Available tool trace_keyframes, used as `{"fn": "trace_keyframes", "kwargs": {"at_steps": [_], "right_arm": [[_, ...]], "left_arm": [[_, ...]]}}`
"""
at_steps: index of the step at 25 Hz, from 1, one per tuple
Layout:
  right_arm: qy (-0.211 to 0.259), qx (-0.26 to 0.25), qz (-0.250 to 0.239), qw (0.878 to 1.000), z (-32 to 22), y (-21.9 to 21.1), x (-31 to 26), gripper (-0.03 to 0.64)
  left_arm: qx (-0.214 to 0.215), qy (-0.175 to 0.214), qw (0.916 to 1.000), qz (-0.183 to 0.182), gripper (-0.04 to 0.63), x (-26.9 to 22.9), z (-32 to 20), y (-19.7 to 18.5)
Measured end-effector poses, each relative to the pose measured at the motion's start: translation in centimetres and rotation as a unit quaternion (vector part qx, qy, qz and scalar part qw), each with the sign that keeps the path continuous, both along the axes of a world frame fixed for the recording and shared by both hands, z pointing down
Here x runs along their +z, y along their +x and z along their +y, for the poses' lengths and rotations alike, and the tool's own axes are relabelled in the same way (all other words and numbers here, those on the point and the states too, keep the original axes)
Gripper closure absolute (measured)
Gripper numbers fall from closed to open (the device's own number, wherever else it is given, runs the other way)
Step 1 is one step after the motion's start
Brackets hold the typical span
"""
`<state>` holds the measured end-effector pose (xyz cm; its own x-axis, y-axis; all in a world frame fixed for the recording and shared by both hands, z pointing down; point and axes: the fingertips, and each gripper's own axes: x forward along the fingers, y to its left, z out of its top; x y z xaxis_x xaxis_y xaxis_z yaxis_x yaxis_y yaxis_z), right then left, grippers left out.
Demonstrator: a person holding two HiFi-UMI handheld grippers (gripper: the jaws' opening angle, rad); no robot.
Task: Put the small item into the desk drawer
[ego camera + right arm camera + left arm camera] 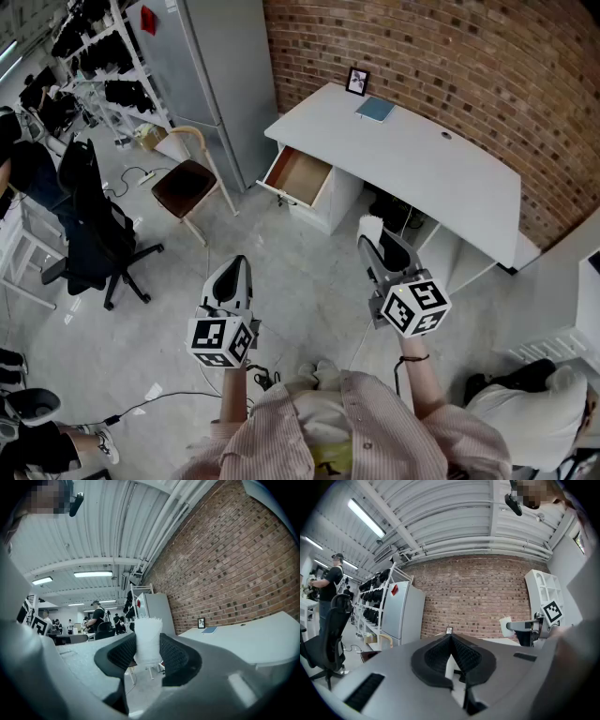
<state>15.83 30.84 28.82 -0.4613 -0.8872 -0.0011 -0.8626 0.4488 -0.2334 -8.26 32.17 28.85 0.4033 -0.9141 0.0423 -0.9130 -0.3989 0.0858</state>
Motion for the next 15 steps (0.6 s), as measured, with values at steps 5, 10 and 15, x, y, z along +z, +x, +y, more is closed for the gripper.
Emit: {"fn": "trace_keyframes", "kwargs": {"at_steps": [5,10,15], "right_arm": [[-0.003,-0.001,0.000,1.000,-0.2,0.5,0.2,0.456],[-0.004,-0.009,-0.010,1.000,-0.4,1.1,0.5,0.456],[-0.008,-0.014,-0.025,1.000,-1.0,1.3,1.4,0.456]], "left_arm": [[-0.003,-0.001,1.0000,0.001,0.597,0.0,-0.2,0.4],[-0.011,-0.004,0.9999,0.002,0.597,0.2,-0.1,0.9],[-0.023,-0.010,0.9996,0.008,0.597,1.3,0.5,0.8]]}}
